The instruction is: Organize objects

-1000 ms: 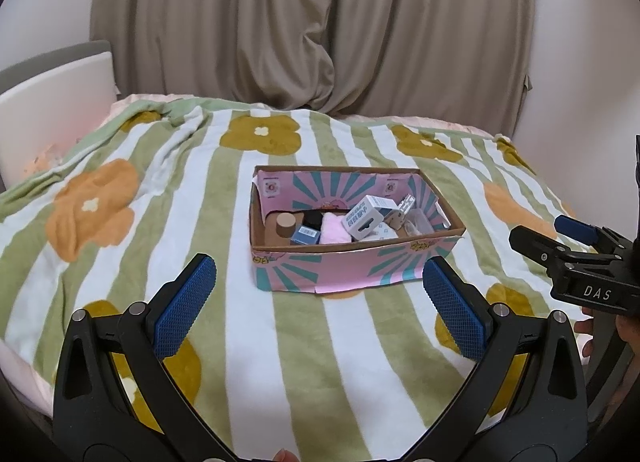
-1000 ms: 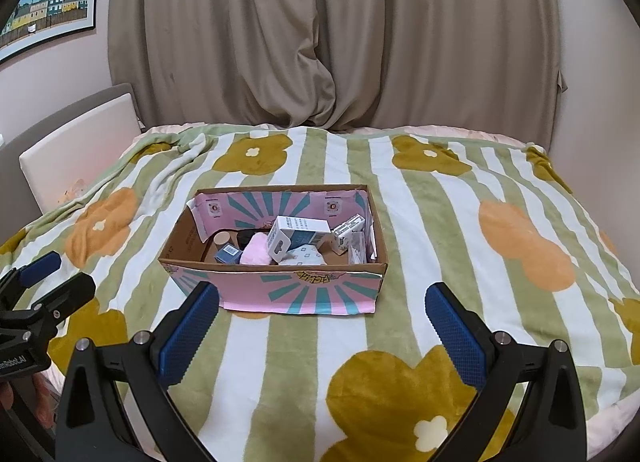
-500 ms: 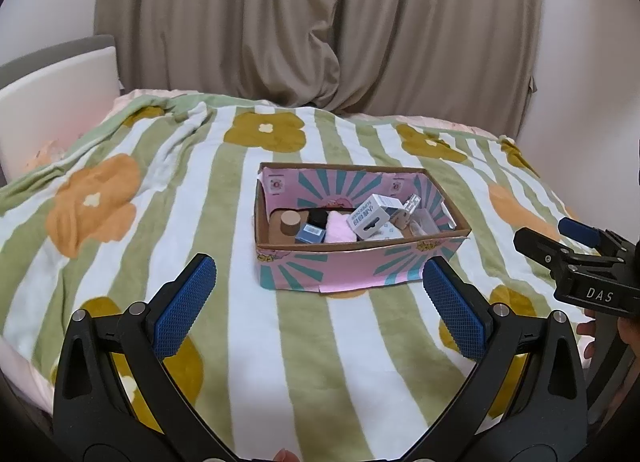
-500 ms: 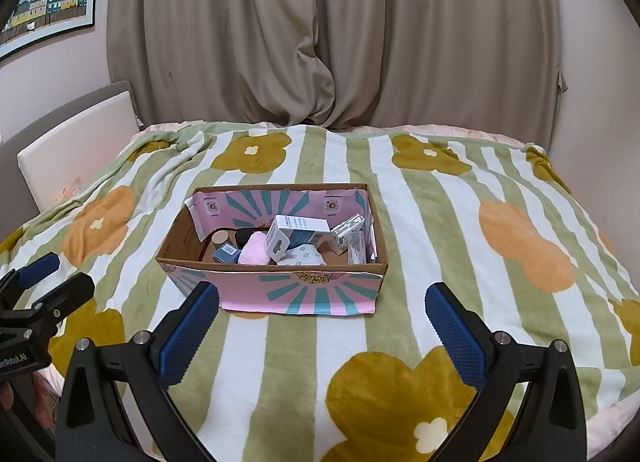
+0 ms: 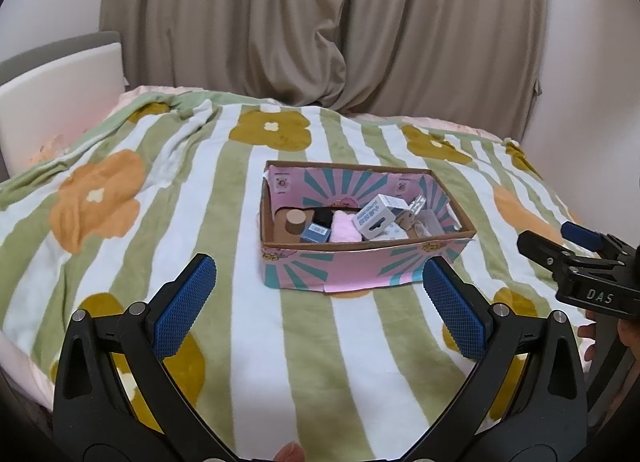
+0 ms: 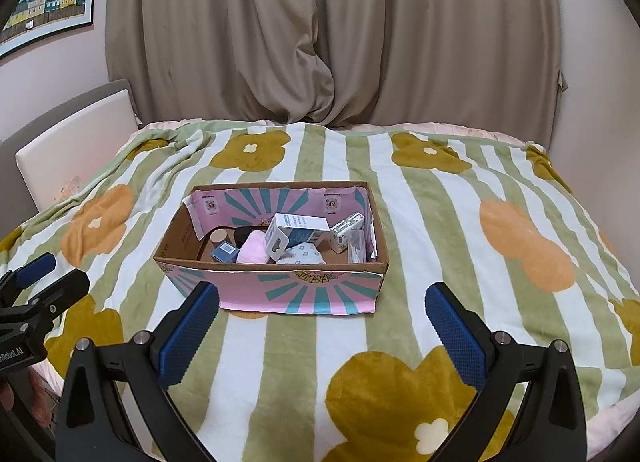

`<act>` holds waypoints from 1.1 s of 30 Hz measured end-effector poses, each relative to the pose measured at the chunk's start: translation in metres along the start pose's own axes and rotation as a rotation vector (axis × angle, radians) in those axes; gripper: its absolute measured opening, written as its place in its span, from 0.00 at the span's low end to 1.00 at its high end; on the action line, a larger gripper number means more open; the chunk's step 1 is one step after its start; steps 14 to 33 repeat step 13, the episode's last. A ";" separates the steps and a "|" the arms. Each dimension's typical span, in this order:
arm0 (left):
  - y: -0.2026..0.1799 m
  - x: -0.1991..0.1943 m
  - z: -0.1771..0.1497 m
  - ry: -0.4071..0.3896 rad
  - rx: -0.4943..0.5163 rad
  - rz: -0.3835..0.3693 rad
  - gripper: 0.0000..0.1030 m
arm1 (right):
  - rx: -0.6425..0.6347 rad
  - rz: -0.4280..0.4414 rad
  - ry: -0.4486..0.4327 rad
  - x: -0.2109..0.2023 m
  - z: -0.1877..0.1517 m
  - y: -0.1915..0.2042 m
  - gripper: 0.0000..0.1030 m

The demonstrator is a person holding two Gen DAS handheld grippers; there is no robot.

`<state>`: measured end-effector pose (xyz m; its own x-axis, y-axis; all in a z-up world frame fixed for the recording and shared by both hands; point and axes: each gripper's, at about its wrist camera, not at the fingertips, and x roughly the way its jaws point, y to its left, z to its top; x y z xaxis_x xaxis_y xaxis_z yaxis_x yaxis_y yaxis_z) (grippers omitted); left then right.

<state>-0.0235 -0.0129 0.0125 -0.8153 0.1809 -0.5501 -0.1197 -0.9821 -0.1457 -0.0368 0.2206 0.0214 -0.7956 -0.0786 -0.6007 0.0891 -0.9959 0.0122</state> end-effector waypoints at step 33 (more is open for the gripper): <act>-0.003 0.001 -0.006 -0.013 0.001 -0.018 1.00 | 0.002 0.001 0.010 0.004 -0.001 0.001 1.00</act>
